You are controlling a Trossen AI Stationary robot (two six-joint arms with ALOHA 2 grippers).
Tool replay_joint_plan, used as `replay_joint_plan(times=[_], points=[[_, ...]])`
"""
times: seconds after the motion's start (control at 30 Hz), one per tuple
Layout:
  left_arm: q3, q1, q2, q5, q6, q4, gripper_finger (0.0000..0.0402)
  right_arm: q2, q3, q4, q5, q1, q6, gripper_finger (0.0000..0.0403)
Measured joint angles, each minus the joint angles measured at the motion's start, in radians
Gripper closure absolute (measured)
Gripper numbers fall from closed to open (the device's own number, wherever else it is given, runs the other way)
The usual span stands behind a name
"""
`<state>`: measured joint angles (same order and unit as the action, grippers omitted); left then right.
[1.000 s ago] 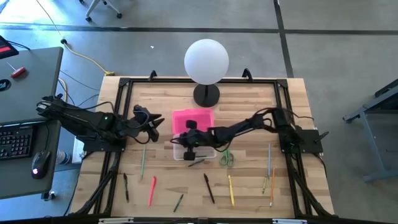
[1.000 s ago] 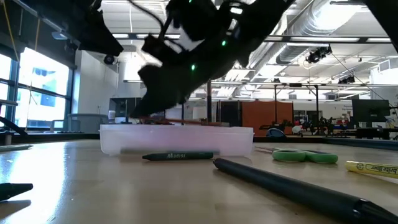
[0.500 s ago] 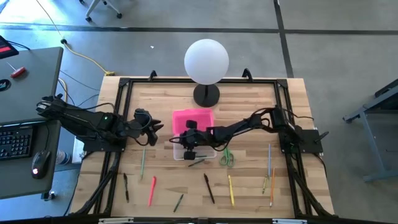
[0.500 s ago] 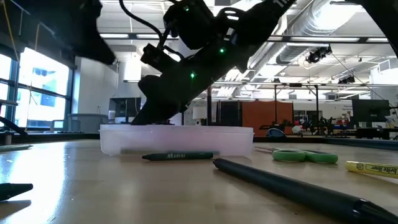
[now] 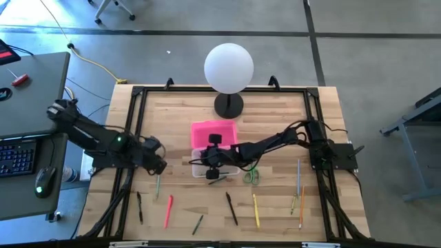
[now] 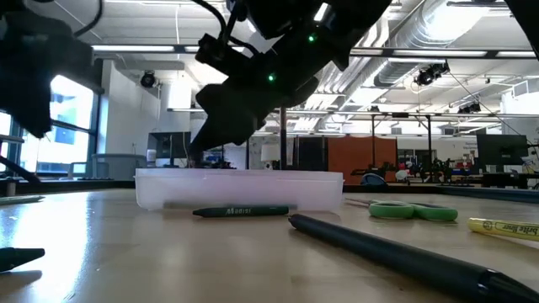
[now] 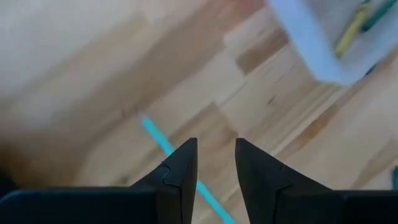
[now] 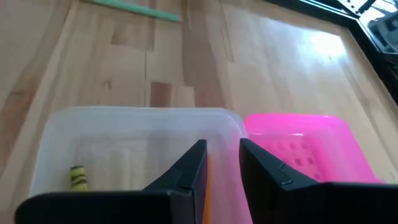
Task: Pick & place school supplies into a supply box
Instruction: Put the left light blue pencil into the pink supply box
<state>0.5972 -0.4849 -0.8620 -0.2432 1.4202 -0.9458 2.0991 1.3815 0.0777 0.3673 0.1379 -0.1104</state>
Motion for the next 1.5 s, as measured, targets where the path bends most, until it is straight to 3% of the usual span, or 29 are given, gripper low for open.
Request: replay_joint_plan(times=[0.3, 0.6, 1.03, 1.13, 1.23, 1.37, 1.5], points=[[-0.003, -0.185, -0.234, -0.022, 0.357, 0.002, 0.0263, -0.001, 0.000, -0.011, 0.001, 0.000, -0.002, 0.0330], [-0.004, -0.189, -0.427, -0.110, 0.469, 0.035, 0.0263, -0.001, 0.000, -0.006, -0.011, 0.001, 0.023, 0.0330], [-0.003, -0.190, -0.577, -0.153, 0.595, 0.053, 0.0265, -0.001, 0.000, 0.006, -0.010, 0.000, 0.024, 0.0330], [0.000, -0.191, -0.601, -0.174, 0.601, 0.064, 0.0285, -0.001, 0.000, 0.007, -0.010, 0.000, 0.024, 0.0330], [0.000, -0.191, -0.611, -0.190, 0.604, 0.068, 0.0334, -0.001, 0.000, 0.009, -0.011, 0.000, 0.024, 0.0330], [-0.007, -0.188, -0.615, -0.316, 0.656, 0.054, 0.0389, -0.001, -0.001, 0.017, -0.011, 0.000, 0.024, 0.0330], [-0.005, -0.160, -0.615, -0.489, 0.722, 0.056, 0.0362, -0.001, -0.001, 0.028, -0.011, 0.000, 0.024, 0.0330]])
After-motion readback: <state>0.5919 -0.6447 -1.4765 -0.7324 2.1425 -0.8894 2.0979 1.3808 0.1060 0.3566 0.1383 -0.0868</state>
